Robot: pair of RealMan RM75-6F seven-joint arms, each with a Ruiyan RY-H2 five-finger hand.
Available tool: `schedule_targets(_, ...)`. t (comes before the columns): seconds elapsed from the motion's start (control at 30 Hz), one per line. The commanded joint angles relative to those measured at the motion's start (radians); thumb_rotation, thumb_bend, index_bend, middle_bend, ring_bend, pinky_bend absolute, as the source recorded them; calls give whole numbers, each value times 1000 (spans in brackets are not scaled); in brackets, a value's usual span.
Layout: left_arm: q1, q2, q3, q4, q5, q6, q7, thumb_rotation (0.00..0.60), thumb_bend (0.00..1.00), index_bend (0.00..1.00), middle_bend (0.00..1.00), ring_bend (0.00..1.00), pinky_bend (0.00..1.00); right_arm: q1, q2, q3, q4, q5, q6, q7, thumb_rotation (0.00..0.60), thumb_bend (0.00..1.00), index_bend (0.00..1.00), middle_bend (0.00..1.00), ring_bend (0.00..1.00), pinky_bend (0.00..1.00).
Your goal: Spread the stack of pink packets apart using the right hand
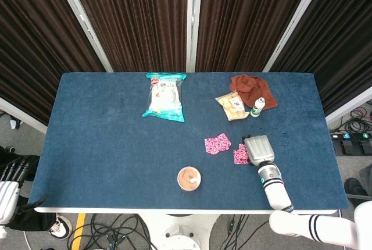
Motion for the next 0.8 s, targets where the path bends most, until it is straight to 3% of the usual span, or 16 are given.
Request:
schedule_targets(0.03, 0, -1, 1, 0, 0, -1, 1, 600, 143, 111, 77, 0, 81, -14, 33, -1, -19, -9, 14, 14, 600, 164, 484, 443, 753, 822)
schedule_targets(0.27, -1, -3, 2, 0, 1, -4, 7, 600, 143, 111, 77, 0, 81, -60, 101, -25, -24, -14, 5, 69, 600, 165, 488, 447, 753, 822)
schedule_targets(0.8, -4, -11, 8, 0, 7, -14, 24, 600, 143, 111, 77, 0, 81, -208, 138, -150, 31, -189, 9, 207, 600, 165, 490, 454, 752, 822)
